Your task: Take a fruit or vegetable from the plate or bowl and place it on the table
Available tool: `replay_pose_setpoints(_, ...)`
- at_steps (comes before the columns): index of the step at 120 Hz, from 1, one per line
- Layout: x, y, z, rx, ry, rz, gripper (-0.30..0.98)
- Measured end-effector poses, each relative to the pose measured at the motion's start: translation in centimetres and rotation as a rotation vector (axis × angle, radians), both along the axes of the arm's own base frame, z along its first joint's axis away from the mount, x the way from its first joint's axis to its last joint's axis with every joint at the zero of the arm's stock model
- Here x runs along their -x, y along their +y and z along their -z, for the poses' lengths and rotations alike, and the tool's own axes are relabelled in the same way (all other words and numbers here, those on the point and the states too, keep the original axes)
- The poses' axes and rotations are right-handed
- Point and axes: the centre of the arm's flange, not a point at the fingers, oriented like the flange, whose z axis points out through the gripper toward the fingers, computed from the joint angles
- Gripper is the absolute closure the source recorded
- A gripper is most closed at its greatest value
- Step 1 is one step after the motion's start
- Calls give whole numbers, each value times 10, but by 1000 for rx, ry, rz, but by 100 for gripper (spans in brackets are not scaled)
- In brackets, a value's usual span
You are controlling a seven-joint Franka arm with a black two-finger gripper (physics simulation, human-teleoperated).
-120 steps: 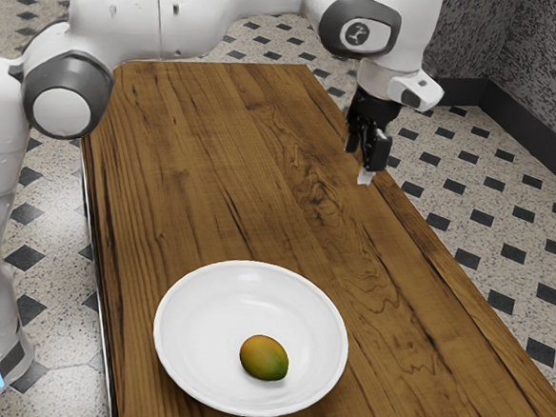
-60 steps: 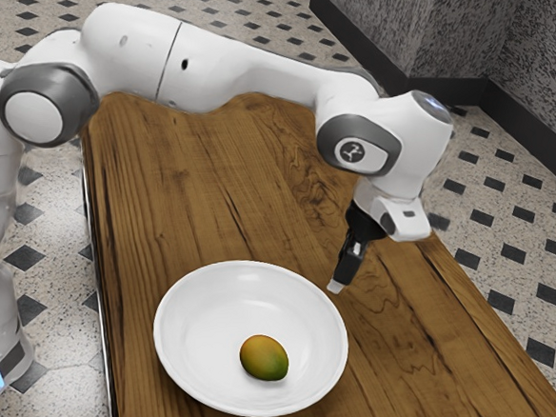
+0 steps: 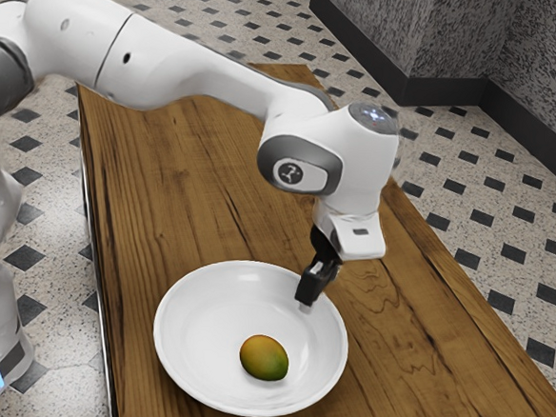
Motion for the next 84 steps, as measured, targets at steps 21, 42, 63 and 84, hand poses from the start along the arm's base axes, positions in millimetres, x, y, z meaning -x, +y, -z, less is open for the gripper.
replay_pose_setpoints(21,16,-8,5,20,10,56,0)
replay_pose_setpoints(42,9,-31,3,41,-2,117,0)
replay_pose_setpoints(63,30,-96,-8,63,-25,256,0)
replay_pose_setpoints(84,46,-120,-8,68,-22,319,0)
